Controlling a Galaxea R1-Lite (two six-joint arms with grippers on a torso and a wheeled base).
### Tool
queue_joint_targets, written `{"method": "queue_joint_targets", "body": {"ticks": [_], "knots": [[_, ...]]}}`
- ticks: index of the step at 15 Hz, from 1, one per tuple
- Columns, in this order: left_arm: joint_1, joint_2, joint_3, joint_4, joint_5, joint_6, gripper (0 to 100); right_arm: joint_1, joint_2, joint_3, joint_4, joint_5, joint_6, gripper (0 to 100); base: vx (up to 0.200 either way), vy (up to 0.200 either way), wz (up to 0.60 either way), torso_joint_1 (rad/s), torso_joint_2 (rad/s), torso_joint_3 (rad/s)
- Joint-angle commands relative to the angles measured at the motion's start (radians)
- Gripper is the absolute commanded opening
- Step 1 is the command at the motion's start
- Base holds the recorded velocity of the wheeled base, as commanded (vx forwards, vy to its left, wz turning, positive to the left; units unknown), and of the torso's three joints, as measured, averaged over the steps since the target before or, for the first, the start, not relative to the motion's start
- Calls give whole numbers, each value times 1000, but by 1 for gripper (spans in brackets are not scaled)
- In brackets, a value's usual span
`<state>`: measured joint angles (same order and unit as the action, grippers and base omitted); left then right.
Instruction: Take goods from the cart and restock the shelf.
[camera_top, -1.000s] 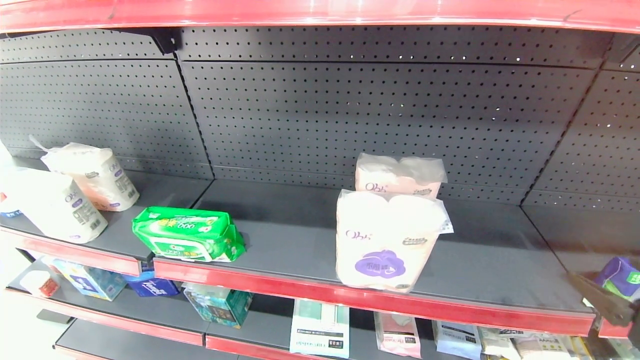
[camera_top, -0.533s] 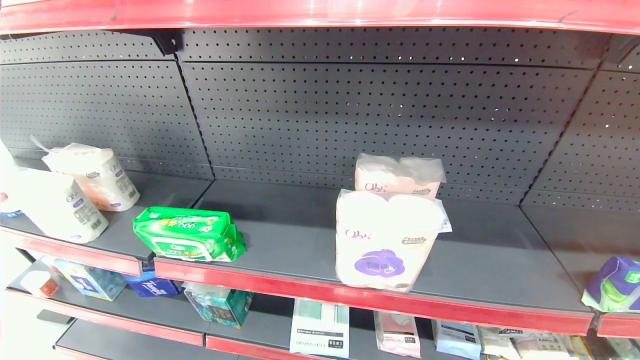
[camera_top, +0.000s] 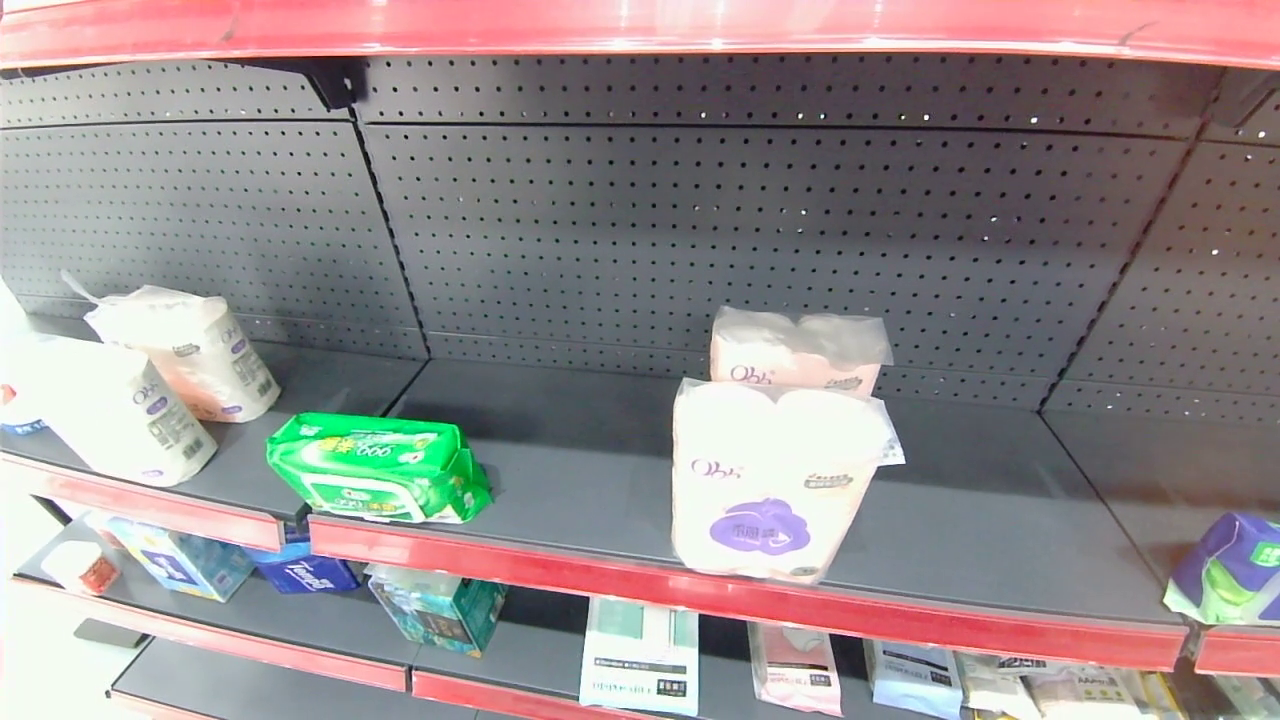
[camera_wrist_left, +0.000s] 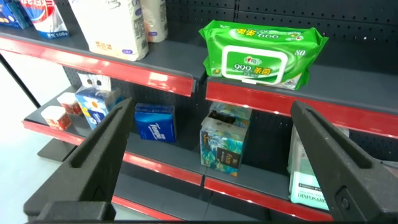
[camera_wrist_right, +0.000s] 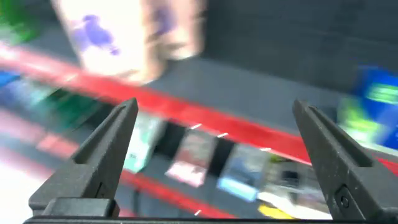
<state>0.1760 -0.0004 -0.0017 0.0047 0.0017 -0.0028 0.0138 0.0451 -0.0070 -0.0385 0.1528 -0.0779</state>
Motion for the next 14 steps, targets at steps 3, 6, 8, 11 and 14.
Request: {"method": "queue_joint_targets", "body": {"ticks": [3,6,8,11,14], "knots": [[0,0,0,0,0,0,100,-14,-45,7,39,-134,44,100,0,0,0,0,0,0],[0,0,0,0,0,1,100,-15,-45,7,40,-136,56,100,0,0,0,0,0,0],[0,0,0,0,0,3,100,-15,-45,7,42,-140,67,100,0,0,0,0,0,0],[0,0,0,1,0,4,100,-14,-45,7,42,-139,69,100,0,0,0,0,0,0],[0,0,0,0,-2,4,100,-14,-45,7,40,-139,70,100,0,0,-600,1,4,1]]}}
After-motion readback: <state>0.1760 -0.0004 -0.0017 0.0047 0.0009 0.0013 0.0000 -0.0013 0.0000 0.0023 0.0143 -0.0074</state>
